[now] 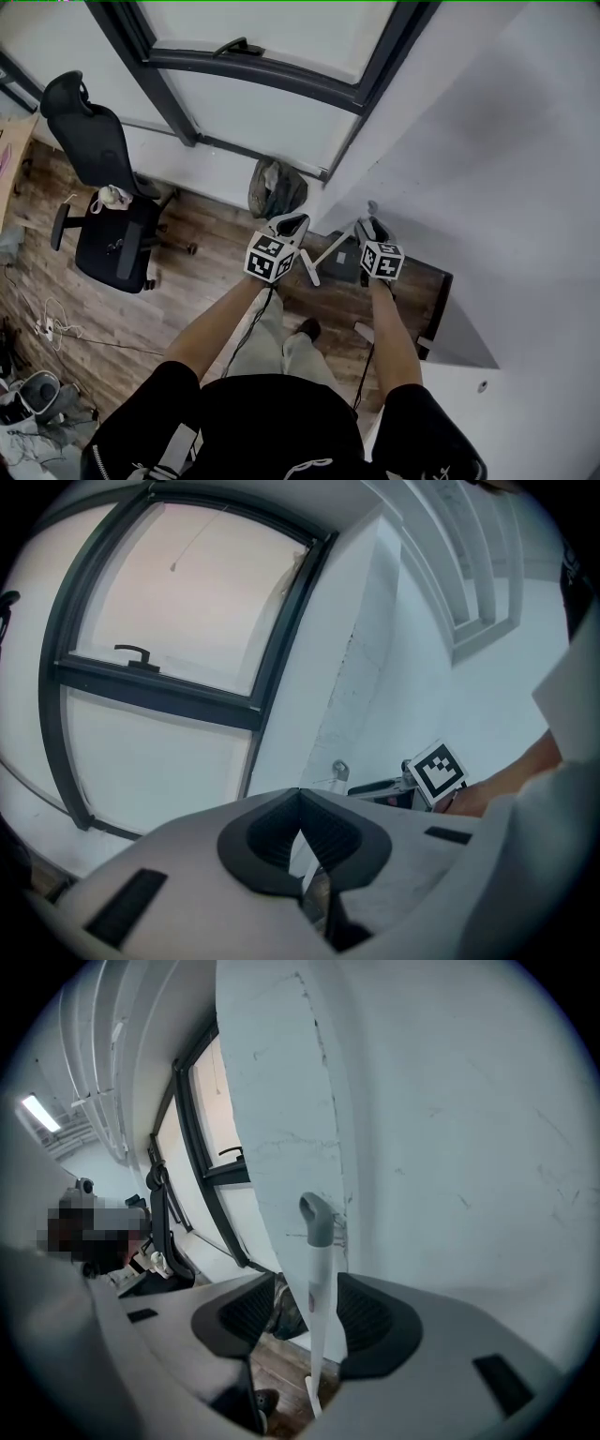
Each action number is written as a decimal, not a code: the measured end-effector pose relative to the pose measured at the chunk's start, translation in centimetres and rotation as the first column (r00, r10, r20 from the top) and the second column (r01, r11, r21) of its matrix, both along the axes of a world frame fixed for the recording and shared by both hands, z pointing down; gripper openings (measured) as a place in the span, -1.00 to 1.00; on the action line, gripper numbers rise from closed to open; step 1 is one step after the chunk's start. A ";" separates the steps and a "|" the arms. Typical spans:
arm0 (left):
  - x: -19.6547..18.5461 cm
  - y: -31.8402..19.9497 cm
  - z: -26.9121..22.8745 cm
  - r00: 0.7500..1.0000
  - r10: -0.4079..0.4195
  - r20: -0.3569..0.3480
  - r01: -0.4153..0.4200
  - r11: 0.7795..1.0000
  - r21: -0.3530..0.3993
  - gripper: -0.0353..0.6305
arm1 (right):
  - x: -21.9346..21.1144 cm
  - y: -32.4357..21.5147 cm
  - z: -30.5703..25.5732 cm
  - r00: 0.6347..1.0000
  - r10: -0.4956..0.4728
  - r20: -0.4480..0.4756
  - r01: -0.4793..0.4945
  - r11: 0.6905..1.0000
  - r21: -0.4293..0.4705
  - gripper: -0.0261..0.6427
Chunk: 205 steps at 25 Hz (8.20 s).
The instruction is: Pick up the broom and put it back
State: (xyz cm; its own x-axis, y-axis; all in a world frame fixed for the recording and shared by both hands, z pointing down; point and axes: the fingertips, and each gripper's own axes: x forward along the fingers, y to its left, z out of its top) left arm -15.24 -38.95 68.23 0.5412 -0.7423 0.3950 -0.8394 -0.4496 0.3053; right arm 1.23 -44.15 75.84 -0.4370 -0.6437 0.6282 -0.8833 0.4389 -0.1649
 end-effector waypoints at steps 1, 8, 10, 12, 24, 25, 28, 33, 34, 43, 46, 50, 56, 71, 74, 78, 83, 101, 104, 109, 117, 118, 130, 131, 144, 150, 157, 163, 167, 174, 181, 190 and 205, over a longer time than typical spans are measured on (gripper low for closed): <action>0.0 -0.2 0.1 1.000 0.003 0.002 -0.003 1.000 -0.002 -0.84 | 0.0 -0.2 0.5 1.000 0.003 -0.002 -0.003 1.000 -0.009 -0.32; -0.8 -1.0 1.1 1.000 -0.001 0.008 0.001 1.000 -0.024 -0.84 | 0.0 -1.7 2.9 1.000 0.020 -0.019 -0.021 0.999 -0.042 -0.32; -1.1 -1.2 1.3 1.000 -0.009 0.005 0.009 0.999 -0.031 -0.84 | -0.1 -2.0 3.3 0.999 0.020 -0.026 -0.022 0.999 -0.049 -0.32; -1.4 -1.4 1.5 1.000 -0.017 0.003 0.017 0.999 -0.037 -0.84 | -0.2 -2.3 3.8 0.999 0.026 -0.023 -0.027 0.998 -0.060 -0.32; -1.9 -0.4 2.5 1.000 -0.003 0.025 0.004 0.998 -0.058 -0.84 | -0.5 -2.8 5.0 0.998 0.055 -0.039 -0.059 0.995 -0.086 -0.57; -1.9 -0.3 2.5 1.000 -0.003 0.026 0.004 0.998 -0.058 -0.84 | -0.6 -2.6 4.9 0.998 0.052 -0.040 -0.055 0.995 -0.085 -0.57; -1.9 0.1 2.3 1.000 -0.001 0.030 0.003 0.998 -0.056 -0.84 | -0.9 -1.8 4.7 0.998 0.043 -0.043 -0.046 0.996 -0.078 -0.57; -2.0 0.6 2.0 0.999 -0.011 0.032 0.012 0.999 -0.047 -0.84 | -1.0 -0.2 4.3 0.998 0.001 -0.061 -0.005 0.998 -0.066 -0.58; -2.0 0.7 1.9 0.999 -0.013 0.032 0.015 0.999 -0.046 -0.84 | -0.9 0.1 4.2 0.998 -0.003 -0.062 -0.001 0.998 -0.066 -0.58; -0.9 2.8 1.1 0.999 -0.016 0.036 0.017 0.999 -0.028 -0.84 | -0.8 3.8 3.2 0.998 -0.024 -0.058 0.021 0.998 -0.058 -0.58; 0.3 4.2 0.7 0.999 0.006 0.050 -0.005 1.000 -0.016 -0.84 | -1.1 5.3 2.7 0.997 -0.061 -0.057 0.058 0.997 -0.053 -0.58; 1.4 6.1 0.2 0.998 0.017 0.064 -0.017 1.000 -0.001 -0.84 | -1.4 7.3 1.9 0.989 -0.128 -0.070 0.126 0.991 -0.041 -0.58; 1.6 7.6 -1.4 0.998 -0.026 0.060 0.024 0.999 0.026 -0.84 | -1.1 8.8 -1.1 0.987 -0.153 -0.054 0.154 0.988 0.010 -0.58; 1.3 11.7 -10.5 0.979 -0.202 0.012 0.198 0.968 0.155 -0.84 | -0.2 9.9 -15.2 0.982 -0.183 0.044 0.165 0.949 0.267 -0.58; 1.8 12.4 -12.9 0.977 -0.215 -0.012 0.213 0.959 0.185 -0.84 | 0.3 10.5 -18.0 0.980 -0.185 0.065 0.157 0.938 0.308 -0.58; 1.8 13.2 -15.1 0.970 -0.240 -0.037 0.242 0.950 0.197 -0.84 | 0.9 11.2 -21.4 0.978 -0.188 0.094 0.144 0.925 0.351 -0.58; 2.5 14.2 -17.4 0.973 -0.223 -0.053 0.229 0.953 0.199 -0.84 | 2.0 12.3 -25.5 0.970 -0.210 0.122 0.146 0.906 0.397 -0.58; 4.6 14.1 -21.4 0.984 -0.162 -0.070 0.175 0.949 0.261 -0.84 | 5.5 13.6 -31.2 0.967 -0.212 0.144 0.123 0.877 0.465 -0.57; 5.0 14.1 -21.7 0.986 -0.153 -0.071 0.166 0.950 0.265 -0.84 | 6.0 13.8 -31.4 0.968 -0.204 0.149 0.114 0.879 0.463 -0.57; 6.0 14.0 -21.9 0.989 -0.130 -0.069 0.144 0.953 0.268 -0.84 | 7.2 14.3 -31.4 0.970 -0.188 0.156 0.098 0.884 0.458 -0.57; 9.2 13.4 -21.7 0.996 -0.066 -0.063 0.081 0.957 0.280 -0.84 | 11.3 15.2 -30.8 0.971 -0.133 0.200 0.035 0.901 0.432 -0.57; 9.8 13.3 -21.7 0.996 -0.057 -0.062 0.072 0.958 0.279 -0.84 | 11.9 15.3 -30.7 0.972 -0.126 0.201 0.028 0.902 0.431 -0.57; 14.5 12.9 -21.2 0.998 0.037 -0.056 -0.020 0.962 0.273 -0.84 | 17.6 17.4 -29.4 0.985 -0.042 0.169 -0.033 0.909 0.416 -0.57; 14.8 12.8 -21.2 0.998 0.042 -0.056 -0.025 0.962 0.272 -0.84 | 18.1 17.5 -29.3 0.986 -0.035 0.164 -0.037 0.909 0.416 -0.57; 19.6 12.4 -20.1 0.990 0.129 -0.056 -0.111 0.961 0.252 -0.84 | 23.0 18.9 -27.9 0.988 0.057 0.146 -0.111 0.914 0.391 -0.56; 20.2 12.7 -18.8 0.988 0.148 -0.053 -0.132 0.964 0.231 -0.84 | 23.7 19.6 -26.2 0.985 0.081 0.151 -0.132 0.923 0.361 -0.56; 19.1 13.2 -17.3 0.989 0.139 -0.051 -0.125 0.970 0.206 -0.84 | 22.3 20.4 -23.1 0.987 0.074 0.143 -0.115 0.945 0.306 -0.56; 17.4 13.6 -15.5 0.992 0.117 -0.043 -0.107 0.977 0.184 -0.84 | 20.2 21.4 -19.7 0.992 0.042 0.119 -0.072 0.962 0.264 -0.56; 16.2 13.7 -14.5 0.994 0.103 -0.040 -0.095 0.981 0.167 -0.84 | 19.1 21.5 -17.7 0.994 0.028 0.109 -0.053 0.970 0.235 -0.56; 14.8 13.5 -12.4 0.996 0.080 -0.031 -0.075 0.987 0.144 -0.84 | 17.3 21.2 -14.3 0.995 -0.008 0.101 -0.011 0.983 0.184 -0.56; 13.0 13.8 -9.9 0.997 0.069 -0.018 -0.067 0.992 0.108 -0.84 | 14.6 21.0 -10.5 0.996 -0.053 0.076 0.043 0.991 0.128 -0.56; 10.6 13.0 -6.9 0.999 0.043 0.000 -0.043 0.996 0.080 -0.84 | 11.4 19.5 -5.7 0.994 -0.098 0.056 0.095 0.994 0.062 -0.56; 7.9 9.7 -3.9 0.999 0.041 -0.002 -0.041 0.998 0.051 -0.84 | 6.5 14.7 1.1 0.991 -0.131 0.039 0.132 0.991 -0.035 -0.56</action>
